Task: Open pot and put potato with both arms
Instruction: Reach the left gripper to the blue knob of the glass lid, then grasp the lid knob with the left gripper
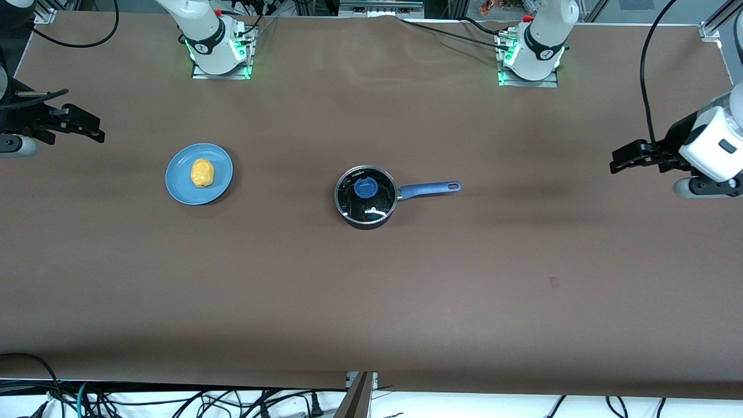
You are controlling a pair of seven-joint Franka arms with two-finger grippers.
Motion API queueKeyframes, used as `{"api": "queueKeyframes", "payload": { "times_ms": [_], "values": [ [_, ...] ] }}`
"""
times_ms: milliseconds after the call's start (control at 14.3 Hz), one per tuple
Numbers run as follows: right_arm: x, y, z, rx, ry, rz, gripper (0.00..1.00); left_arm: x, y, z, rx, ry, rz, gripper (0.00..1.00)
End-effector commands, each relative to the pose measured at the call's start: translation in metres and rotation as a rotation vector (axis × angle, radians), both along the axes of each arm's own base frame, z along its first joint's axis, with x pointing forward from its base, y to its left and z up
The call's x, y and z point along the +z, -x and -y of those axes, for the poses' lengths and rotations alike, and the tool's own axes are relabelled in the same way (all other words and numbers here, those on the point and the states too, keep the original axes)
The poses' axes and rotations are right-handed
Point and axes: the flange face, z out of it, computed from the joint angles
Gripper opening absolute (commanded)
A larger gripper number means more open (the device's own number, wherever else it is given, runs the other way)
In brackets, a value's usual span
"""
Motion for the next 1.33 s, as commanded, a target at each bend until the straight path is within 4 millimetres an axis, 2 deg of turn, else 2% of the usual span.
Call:
{"api": "queueKeyframes", "payload": {
  "times_ms": [0,70,140,210,350,420,559,699,769,979,1259],
  "values": [
    [0.001,0.004,0.001,-0.011,0.001,-0.007,1.0,-0.01,-0.001,0.045,0.052,0.044,-0.043,1.0],
    [0.001,0.004,0.001,-0.011,0.001,-0.007,1.0,-0.011,0.001,0.07,0.092,0.045,-0.045,1.0],
    [0.001,0.004,0.001,-0.011,0.001,-0.008,1.0,-0.02,-0.001,0.102,0.118,0.043,-0.046,1.0],
    [0.001,0.004,0.001,-0.011,0.001,-0.008,1.0,-0.027,-0.004,0.137,0.152,0.041,-0.03,1.0],
    [0.001,0.004,0.001,-0.012,-0.001,-0.01,1.0,-0.051,-0.002,0.217,0.236,0.041,-0.009,1.0],
    [0.001,0.004,0.001,-0.011,0.001,-0.01,1.0,-0.066,0.001,0.256,0.278,0.048,0.01,1.0],
    [0.001,0.004,0.001,-0.011,0.001,-0.01,1.0,-0.101,0.004,0.32,0.366,0.076,0.04,1.0],
    [0.001,0.004,0.001,-0.011,0.001,-0.01,1.0,-0.143,0.02,0.389,0.372,0.085,0.062,1.0],
    [0.001,0.004,0.001,-0.011,0.001,-0.01,1.0,-0.162,0.027,0.416,0.352,0.065,0.092,1.0],
    [0.001,0.004,0.001,-0.011,0.001,-0.01,1.0,-0.205,0.052,0.47,0.323,0.004,0.118,1.0],
    [0.001,0.004,0.001,-0.012,-0.001,-0.01,1.0,-0.254,0.08,0.508,0.252,-0.031,0.152,1.0]
  ]
}}
